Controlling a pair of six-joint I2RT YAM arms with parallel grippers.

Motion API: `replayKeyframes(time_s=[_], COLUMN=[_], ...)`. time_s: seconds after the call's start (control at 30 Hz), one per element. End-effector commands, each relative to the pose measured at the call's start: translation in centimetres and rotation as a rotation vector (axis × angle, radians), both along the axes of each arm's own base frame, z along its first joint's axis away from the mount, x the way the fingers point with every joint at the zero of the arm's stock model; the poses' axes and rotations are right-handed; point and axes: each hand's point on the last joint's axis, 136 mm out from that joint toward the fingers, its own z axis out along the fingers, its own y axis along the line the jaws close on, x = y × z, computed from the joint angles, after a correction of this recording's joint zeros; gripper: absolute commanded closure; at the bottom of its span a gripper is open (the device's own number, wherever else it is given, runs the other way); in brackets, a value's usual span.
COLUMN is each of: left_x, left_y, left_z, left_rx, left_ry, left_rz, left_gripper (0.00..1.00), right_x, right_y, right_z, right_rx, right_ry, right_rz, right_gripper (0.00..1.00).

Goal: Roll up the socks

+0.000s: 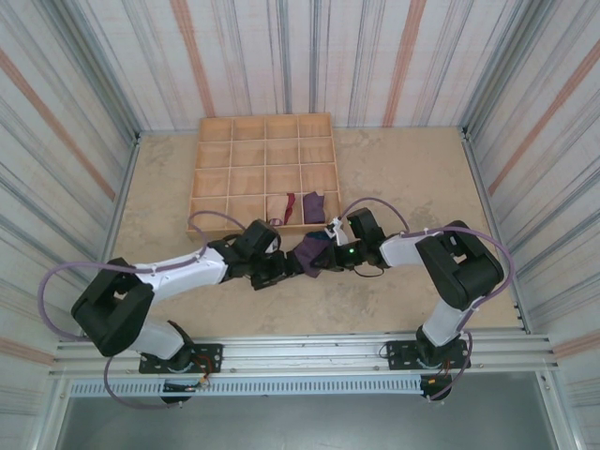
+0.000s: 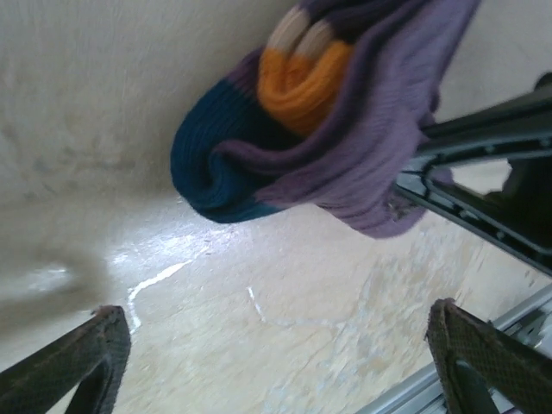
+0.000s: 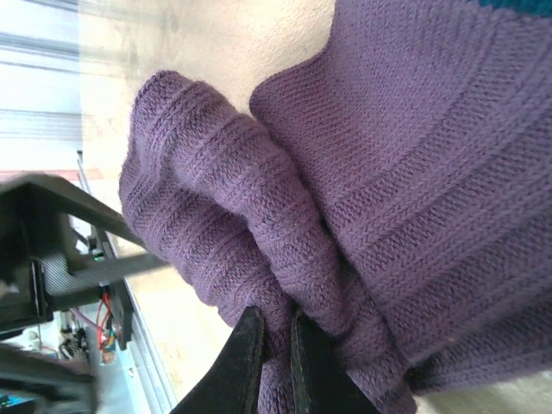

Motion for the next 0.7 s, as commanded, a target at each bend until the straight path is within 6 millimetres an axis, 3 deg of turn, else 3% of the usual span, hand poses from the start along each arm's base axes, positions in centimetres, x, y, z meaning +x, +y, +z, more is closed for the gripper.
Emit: replayKeyframes(time_s=[0.0, 0.27, 0.67], left_x=[2.0, 3.7, 3.2], left_y=[-1.8, -2.0, -0.7], left_z=[0.0, -1.5, -5.0], left_rx=[-0.123, -0.136, -0.038], left_ry=[0.010, 0.002, 0.058], left_rz=[0.225, 0.397, 0.451], left_gripper=[0.14, 0.22, 0.42], right_x=[-0.5, -0.8, -0.8], right_y=[-1.9, -2.2, -2.4], right_z=[-3.6, -3.7, -3.8], right_rx=[-0.133, -0.138, -0.130], right_ry=[0.088, 0.085, 0.072], right_rz=[-0.072, -0.093, -0.110], right_gripper=[1.00, 1.00, 1.00])
